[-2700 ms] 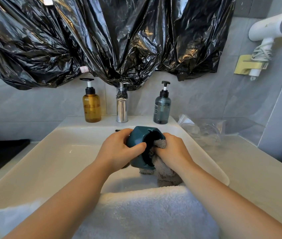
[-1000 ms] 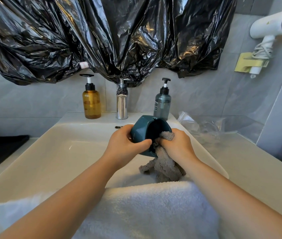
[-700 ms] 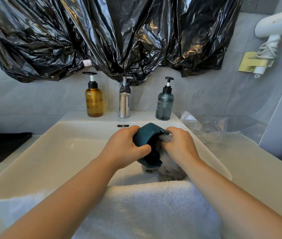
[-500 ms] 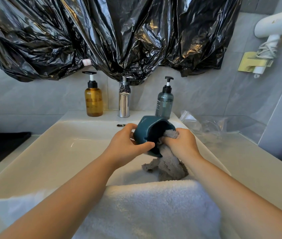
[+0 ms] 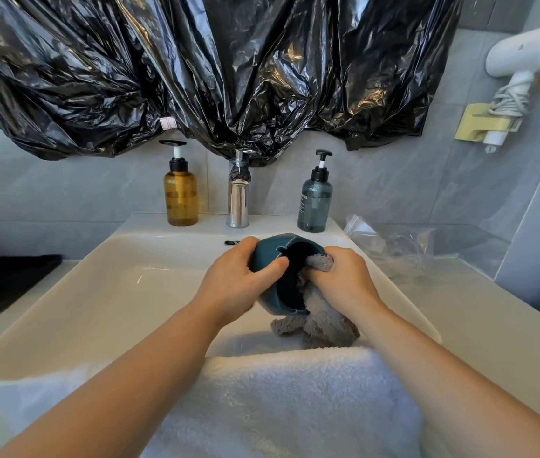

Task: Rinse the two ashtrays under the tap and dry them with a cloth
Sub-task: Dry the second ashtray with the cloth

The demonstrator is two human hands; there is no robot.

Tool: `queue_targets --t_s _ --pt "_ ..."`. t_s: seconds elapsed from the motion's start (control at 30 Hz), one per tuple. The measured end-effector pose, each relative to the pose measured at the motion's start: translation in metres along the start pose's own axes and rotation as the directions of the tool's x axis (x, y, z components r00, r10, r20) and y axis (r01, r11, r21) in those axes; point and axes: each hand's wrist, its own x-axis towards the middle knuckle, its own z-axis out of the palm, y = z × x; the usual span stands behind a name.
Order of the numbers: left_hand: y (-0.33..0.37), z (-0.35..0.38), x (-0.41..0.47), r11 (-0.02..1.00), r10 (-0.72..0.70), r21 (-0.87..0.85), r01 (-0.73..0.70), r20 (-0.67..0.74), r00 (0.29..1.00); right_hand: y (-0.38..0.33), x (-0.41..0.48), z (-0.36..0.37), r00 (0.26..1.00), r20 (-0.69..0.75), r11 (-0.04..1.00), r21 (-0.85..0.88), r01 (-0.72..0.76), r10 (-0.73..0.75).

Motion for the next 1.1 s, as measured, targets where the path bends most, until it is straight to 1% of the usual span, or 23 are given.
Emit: queue_targets --t_s 0.03,0.07,0.13,0.2,0.27,0.33,0.4,0.43,0.47,0.53,0.6,0.67,0.73,0.8,0.87,0.93,0.97,1.0,1.07,1.1 --pt "0.001 0.001 0.0 0.997 -0.028 -0.076 0.03 0.018 0.999 0.001 0.001 0.0 0.999 -0.001 0.999 0.033 -0.043 0.043" --pt "0.002 0.003 0.0 0.992 -0.047 -0.115 0.051 0.035 0.998 0.002 0.002 0.0 0.996 -0.006 0.994 0.068 -0.087 0.088" --pt "0.003 0.005 0.002 0.991 -0.054 -0.117 0.058 0.035 0.998 0.005 0.003 -0.001 0.988 -0.008 0.979 0.136 -0.153 0.156" --pt "0.002 0.006 0.004 0.99 -0.042 -0.131 0.043 0.008 0.999 0.006 0.004 -0.002 0.985 0.013 0.972 0.16 -0.174 0.174" --pt "0.001 0.005 0.004 0.991 -0.009 -0.133 0.006 -0.019 1.0 0.004 0.002 0.0 0.989 0.039 0.985 0.093 -0.146 0.143" --pt "0.0 0.002 0.004 0.994 0.017 -0.111 -0.02 -0.027 0.999 0.003 0.001 0.002 0.998 0.007 0.997 -0.04 -0.069 0.069" --pt "-0.002 -0.001 0.004 1.0 0.027 0.001 -0.027 0.007 1.0 0.002 0.001 0.003 0.999 -0.038 0.993 -0.122 -0.003 -0.002" --pt "-0.003 -0.001 0.005 0.998 0.028 0.062 -0.029 0.023 0.999 0.001 0.001 0.002 0.999 -0.042 0.99 -0.137 0.02 -0.026" --pt "-0.004 -0.001 0.006 0.996 0.022 0.086 -0.024 0.03 0.999 0.001 0.001 0.001 0.998 -0.039 0.989 -0.145 0.041 -0.047" --pt "-0.005 0.001 0.006 1.0 -0.016 0.024 0.016 0.032 0.999 0.001 0.0 0.0 0.996 -0.043 0.989 -0.129 0.066 -0.072" --pt "-0.004 0.003 0.007 0.995 -0.061 -0.081 0.062 0.023 0.998 0.003 0.0 0.001 0.997 -0.042 0.995 -0.081 0.063 -0.067" --pt "-0.004 0.004 0.009 0.985 -0.094 -0.143 0.094 0.011 0.996 0.003 0.0 0.002 0.998 -0.048 0.999 -0.018 0.048 -0.048" --pt "-0.006 0.005 0.013 0.982 -0.112 -0.153 0.11 -0.008 0.994 0.002 0.0 0.002 0.996 -0.083 0.998 0.066 0.021 -0.016" --pt "-0.009 0.005 0.015 0.983 -0.135 -0.128 0.128 -0.041 0.99 -0.001 -0.002 -0.002 0.992 -0.109 0.982 0.185 -0.039 0.059" --pt "-0.011 0.003 0.018 0.982 -0.163 -0.116 0.152 -0.097 0.982 -0.002 -0.003 -0.008 0.985 -0.057 0.92 0.369 -0.128 0.16" --pt "-0.011 0.002 0.019 0.974 -0.197 -0.14 0.177 -0.151 0.969 -0.002 -0.003 -0.01 0.978 0.013 0.851 0.491 -0.186 0.206" --pt "-0.011 0.001 0.019 0.972 -0.206 -0.153 0.181 -0.176 0.963 -0.002 -0.004 -0.01 0.982 0.002 0.849 0.501 -0.166 0.191" --pt "-0.011 0.001 0.019 0.972 -0.204 -0.154 0.176 -0.192 0.96 -0.003 -0.003 -0.009 0.987 -0.045 0.86 0.498 -0.111 0.153" --pt "-0.011 0.002 0.017 0.983 -0.167 -0.11 0.149 -0.182 0.969 -0.007 -0.003 -0.009 0.986 -0.155 0.857 0.514 0.028 0.061" --pt "-0.011 0.004 0.017 0.988 -0.14 -0.083 0.128 -0.162 0.977 -0.01 -0.005 -0.009 0.985 -0.171 0.844 0.532 0.071 0.025"
